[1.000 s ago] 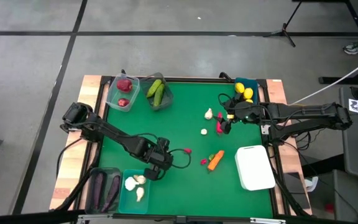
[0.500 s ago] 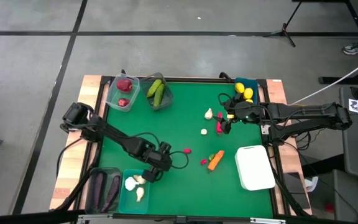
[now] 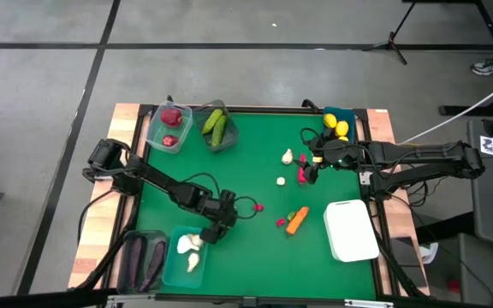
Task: Sort produce into baskets
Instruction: Put the garlic into the green bin
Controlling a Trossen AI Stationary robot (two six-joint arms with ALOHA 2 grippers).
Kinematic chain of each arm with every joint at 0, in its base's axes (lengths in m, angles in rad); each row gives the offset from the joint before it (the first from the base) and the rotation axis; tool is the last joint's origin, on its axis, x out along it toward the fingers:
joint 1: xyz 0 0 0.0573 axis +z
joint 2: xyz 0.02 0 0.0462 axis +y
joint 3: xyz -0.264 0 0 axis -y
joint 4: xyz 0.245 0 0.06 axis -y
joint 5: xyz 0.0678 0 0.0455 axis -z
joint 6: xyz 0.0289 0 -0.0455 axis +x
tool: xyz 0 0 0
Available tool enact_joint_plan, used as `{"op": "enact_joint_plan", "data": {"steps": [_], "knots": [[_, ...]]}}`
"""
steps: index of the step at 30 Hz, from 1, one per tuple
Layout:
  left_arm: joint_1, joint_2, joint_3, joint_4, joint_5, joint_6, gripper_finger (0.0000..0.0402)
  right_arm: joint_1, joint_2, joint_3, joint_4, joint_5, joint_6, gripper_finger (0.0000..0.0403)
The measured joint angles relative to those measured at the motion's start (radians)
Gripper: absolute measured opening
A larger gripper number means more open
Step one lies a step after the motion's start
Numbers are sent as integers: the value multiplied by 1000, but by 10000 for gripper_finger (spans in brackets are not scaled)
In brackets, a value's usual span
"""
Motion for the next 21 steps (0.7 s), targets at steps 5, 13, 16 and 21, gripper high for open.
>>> {"op": "enact_joint_plan", "data": {"steps": [5, 13, 16, 21], "knots": [[10, 0, 0, -13, 0, -16, 231, 0, 0, 0, 0, 0, 0, 351], [9, 0, 0, -11, 0, -22, 183, 0, 0, 0, 0, 0, 0, 351], [9, 0, 8, -13, 0, -31, 175, 0, 0, 0, 0, 0, 0, 351], [10, 0, 53, -13, -23, -25, 178, 0, 0, 0, 0, 0, 0, 351]]}}
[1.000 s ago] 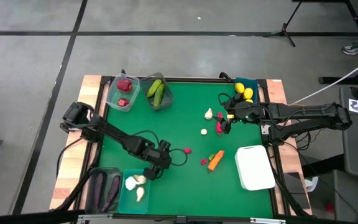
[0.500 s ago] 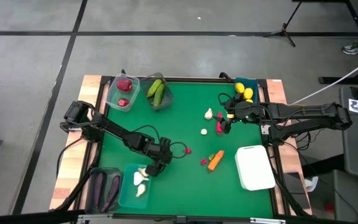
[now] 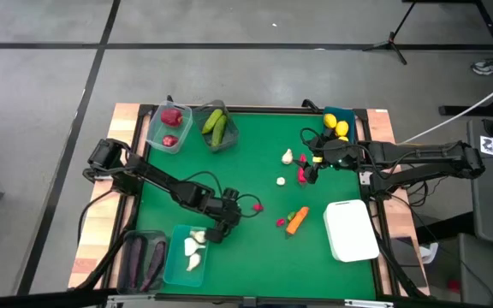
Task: Sort produce into baskets
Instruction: Put the garlic into the green bin
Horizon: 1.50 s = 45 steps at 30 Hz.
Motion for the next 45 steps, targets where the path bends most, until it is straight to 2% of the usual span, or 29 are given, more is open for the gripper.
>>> {"op": "enact_joint_plan", "data": {"steps": [5, 10, 15, 19, 23, 29, 35, 40, 45], "knots": [[0, 0, 70, -61, -8, -7, 179, 0, 0, 0, -1, -1, 0, 351], [-1, -36, 204, -346, -1, -140, 179, 0, 0, 0, -1, -2, 0, 351], [-44, -114, 338, -580, 78, -348, 180, 0, 0, 0, -2, -2, -1, 351], [-121, -182, 369, -634, 84, -547, 180, 0, 0, 0, -2, -2, -1, 351], [-216, -197, 365, -710, 76, -737, 180, 0, 0, 0, -7, -2, -1, 351], [-344, -162, 363, -784, -15, -911, 180, 0, 0, 0, -20, -3, -1, 351], [-390, -134, 363, -792, -5, -1032, 180, 0, 0, 0, -33, -17, -2, 351], [-416, -115, 363, -792, 65, -1060, 180, 0, 0, 0, -32, -29, -8, 351], [-413, -115, 363, -792, 68, -1073, 180, 0, 0, 0, -33, -29, -8, 351]]}}
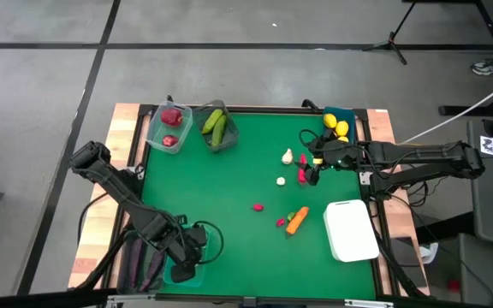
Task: Sort produce into baskets
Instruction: Put the garlic into the green bin
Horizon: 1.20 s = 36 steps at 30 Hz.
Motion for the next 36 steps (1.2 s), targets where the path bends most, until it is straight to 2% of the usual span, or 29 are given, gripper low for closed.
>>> {"op": "enact_joint_plan", "data": {"steps": [3, 10, 15, 27, 33, 36], "knots": [[0, 0, 0, 7, 11, 1, 180, 0, 0, 0, -6, -8, 0, 351], [-1, 0, 0, 8, 114, -5, 180, 0, 0, 0, -30, -9, 0, 351], [0, 0, 0, 21, 114, -4, 180, 0, 0, 0, -29, -9, 0, 351], [2, 0, 0, 9, 22, 79, 180, 0, 0, 0, -43, -8, 0, 351], [16, 0, 0, 6, 26, -17, 180, 0, 0, 0, -44, -9, 0, 351], [30, 0, 0, 12, 60, -33, 180, 0, 0, 0, -44, -9, 0, 351]]}}
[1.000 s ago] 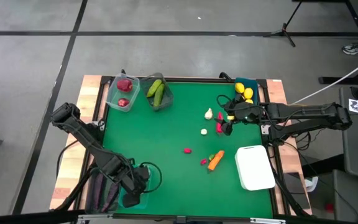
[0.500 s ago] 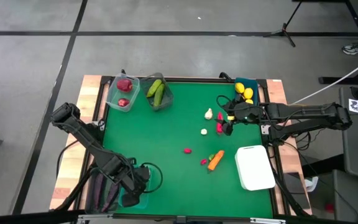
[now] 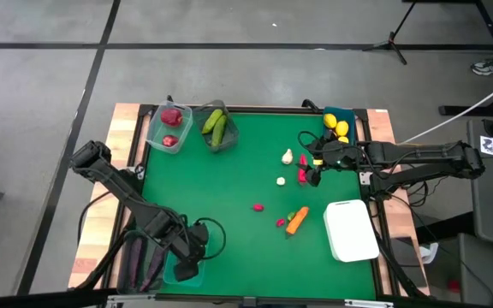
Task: Sort produce into baskets
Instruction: Put the garlic into the green bin, then put the small red chili pepper into the white bin
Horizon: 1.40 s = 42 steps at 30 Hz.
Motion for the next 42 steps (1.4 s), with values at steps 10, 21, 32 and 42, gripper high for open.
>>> {"op": "enact_joint_plan", "data": {"steps": [10, 21, 32, 42], "knots": [[6, 0, 0, -2, 54, -40, 253, 0, 0, 0, -8, -2, 0, 351], [139, 0, 0, -1, -270, 267, 269, 0, 0, 0, -8, -6, 0, 351], [416, 0, -103, 492, -626, 772, 267, 0, 0, 0, -8, -3, 36, 351], [508, 5, -556, 1380, -516, 966, 267, 0, -19, 0, 2, 18, 16, 351]]}}
